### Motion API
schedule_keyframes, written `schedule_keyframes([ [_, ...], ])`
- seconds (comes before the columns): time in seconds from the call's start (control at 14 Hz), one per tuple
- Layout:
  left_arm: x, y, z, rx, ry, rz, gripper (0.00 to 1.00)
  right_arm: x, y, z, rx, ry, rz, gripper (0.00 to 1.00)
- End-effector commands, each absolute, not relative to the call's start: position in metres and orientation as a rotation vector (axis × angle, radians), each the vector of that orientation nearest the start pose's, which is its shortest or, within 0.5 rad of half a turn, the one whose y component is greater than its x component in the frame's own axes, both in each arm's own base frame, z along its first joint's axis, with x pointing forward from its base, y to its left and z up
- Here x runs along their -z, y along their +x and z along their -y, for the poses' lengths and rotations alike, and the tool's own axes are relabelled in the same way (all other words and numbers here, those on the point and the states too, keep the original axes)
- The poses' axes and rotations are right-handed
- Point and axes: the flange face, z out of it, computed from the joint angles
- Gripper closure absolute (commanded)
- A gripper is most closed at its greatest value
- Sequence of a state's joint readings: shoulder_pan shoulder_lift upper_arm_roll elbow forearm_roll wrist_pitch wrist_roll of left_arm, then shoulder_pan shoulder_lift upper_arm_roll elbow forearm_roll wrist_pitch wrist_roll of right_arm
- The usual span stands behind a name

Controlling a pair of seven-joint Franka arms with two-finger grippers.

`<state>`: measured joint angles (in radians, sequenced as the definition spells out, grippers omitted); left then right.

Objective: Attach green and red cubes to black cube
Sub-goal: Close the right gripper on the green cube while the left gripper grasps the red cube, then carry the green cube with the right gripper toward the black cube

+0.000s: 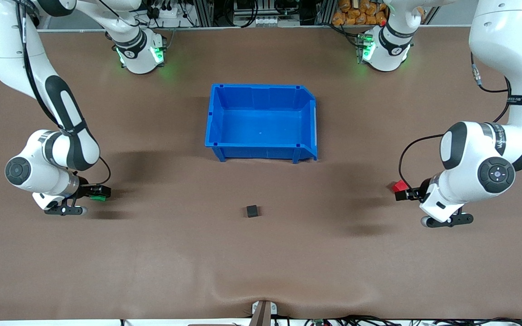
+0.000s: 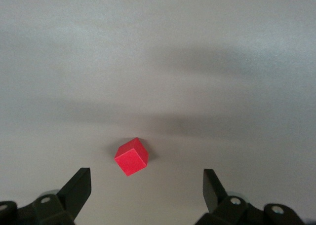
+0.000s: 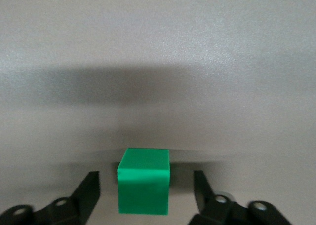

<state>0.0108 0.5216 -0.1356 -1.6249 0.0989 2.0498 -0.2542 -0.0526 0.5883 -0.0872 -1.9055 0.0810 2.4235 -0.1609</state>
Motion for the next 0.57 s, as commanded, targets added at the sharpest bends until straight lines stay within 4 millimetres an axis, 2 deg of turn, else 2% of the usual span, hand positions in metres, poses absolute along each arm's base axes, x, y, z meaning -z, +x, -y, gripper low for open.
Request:
schedule_keyframes([
  [0.0,-0.299,0.677,0.068,-0.114,-3.089,0.144,0.00,-0.180,0.617,0.085,-0.102,-3.112,-0.045,0.32],
  [0.14,-0.288,0.679,0.067,-0.103,-3.096,0.146,0.00,-0.180,0.617,0.085,-0.100,-3.112,-0.045,0.35],
  [0.29,-0.272,0.677,0.072,-0.131,-3.093,0.146,0.00,-0.180,0.617,0.084,-0.100,-3.113,-0.043,0.44],
  [0.36,-0.266,0.676,0.070,-0.145,-3.090,0.161,0.00,-0.180,0.617,0.084,-0.100,-3.113,-0.043,0.54],
  [0.43,-0.261,0.675,0.064,-0.156,-3.086,0.203,0.00,-0.180,0.617,0.084,-0.100,-3.113,-0.043,0.70],
  [0.5,-0.255,0.675,0.057,-0.169,-3.080,0.251,0.00,-0.180,0.617,0.085,-0.100,-3.112,-0.043,0.90],
])
